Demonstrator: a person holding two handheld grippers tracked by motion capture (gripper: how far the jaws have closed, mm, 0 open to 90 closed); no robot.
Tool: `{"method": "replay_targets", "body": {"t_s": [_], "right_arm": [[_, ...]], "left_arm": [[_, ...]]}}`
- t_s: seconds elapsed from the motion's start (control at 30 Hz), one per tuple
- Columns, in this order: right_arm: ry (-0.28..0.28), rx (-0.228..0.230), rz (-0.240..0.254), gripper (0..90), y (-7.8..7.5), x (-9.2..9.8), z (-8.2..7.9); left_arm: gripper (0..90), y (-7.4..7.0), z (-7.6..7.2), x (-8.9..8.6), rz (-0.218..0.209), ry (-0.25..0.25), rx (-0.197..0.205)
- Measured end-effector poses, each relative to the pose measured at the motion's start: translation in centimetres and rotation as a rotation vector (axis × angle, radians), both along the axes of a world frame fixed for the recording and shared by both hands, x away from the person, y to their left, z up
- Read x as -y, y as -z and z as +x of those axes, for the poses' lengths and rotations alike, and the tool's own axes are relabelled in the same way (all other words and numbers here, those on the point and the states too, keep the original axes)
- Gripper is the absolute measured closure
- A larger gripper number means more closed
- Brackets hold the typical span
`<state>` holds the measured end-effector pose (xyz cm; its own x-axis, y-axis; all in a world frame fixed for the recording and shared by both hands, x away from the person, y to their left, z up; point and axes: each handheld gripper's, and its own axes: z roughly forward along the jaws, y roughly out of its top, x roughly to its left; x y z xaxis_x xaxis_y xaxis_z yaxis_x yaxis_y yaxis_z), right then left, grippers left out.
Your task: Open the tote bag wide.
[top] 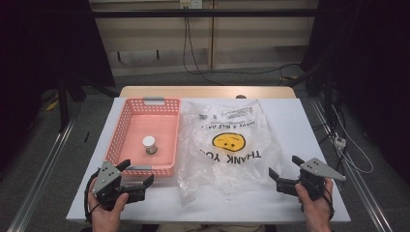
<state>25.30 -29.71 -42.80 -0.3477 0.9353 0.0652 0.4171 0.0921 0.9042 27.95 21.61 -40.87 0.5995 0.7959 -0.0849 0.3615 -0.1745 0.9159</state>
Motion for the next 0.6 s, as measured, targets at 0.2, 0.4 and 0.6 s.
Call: {"method": "replay_targets", "body": {"t_s": [0.2, 0.4, 0.6], "right_arm": [[-0.016, -0.019, -0.004, 5.9, 0.00, 0.11, 0.06], [-0.055, -0.050, -0.008, 4.5, 0.10, -0.14, 0.14], [-0.081, -0.055, -0.031, 5.6, -0.16, -0.84, 0.38]], "left_arm": [[5.7, 0.03, 0.16, 0.07, 0.015, -0.005, -0.008], [6.1, 0.01, 0.08, 0.13, 0.020, 0.010, -0.009], [6.6, 0.04, 0.12, 0.05, 0.011, 0.006, -0.016]]}}
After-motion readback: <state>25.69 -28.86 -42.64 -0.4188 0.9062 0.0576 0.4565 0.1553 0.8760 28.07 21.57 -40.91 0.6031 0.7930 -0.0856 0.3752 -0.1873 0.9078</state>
